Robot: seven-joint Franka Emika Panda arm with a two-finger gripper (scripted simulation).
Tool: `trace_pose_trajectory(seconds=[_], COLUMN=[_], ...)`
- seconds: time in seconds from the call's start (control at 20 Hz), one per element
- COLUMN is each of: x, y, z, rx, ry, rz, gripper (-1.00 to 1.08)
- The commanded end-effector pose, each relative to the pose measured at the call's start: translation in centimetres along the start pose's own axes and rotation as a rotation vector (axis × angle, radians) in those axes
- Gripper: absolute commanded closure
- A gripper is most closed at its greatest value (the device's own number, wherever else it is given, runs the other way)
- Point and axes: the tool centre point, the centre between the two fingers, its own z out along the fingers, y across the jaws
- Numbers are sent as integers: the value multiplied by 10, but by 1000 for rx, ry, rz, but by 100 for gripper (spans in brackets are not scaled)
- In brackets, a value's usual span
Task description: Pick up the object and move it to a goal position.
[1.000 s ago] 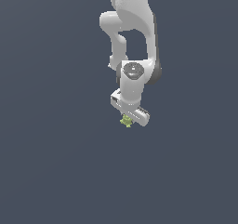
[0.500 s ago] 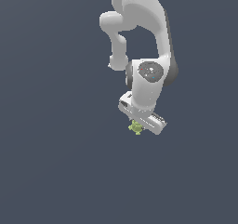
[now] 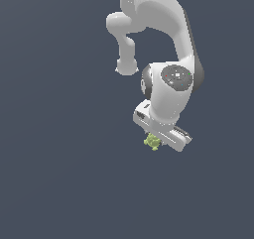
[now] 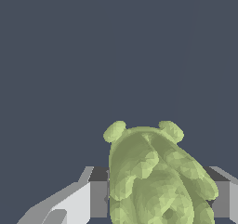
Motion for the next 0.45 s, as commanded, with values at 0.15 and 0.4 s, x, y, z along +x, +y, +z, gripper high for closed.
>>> trace_pose_trajectory(seconds=[0.15, 0.4], x=[4, 5], y=[-11, -14], z=[-6, -7], rx=[0, 0], ry=[0, 0], rz=[0, 0], gripper=[108, 108])
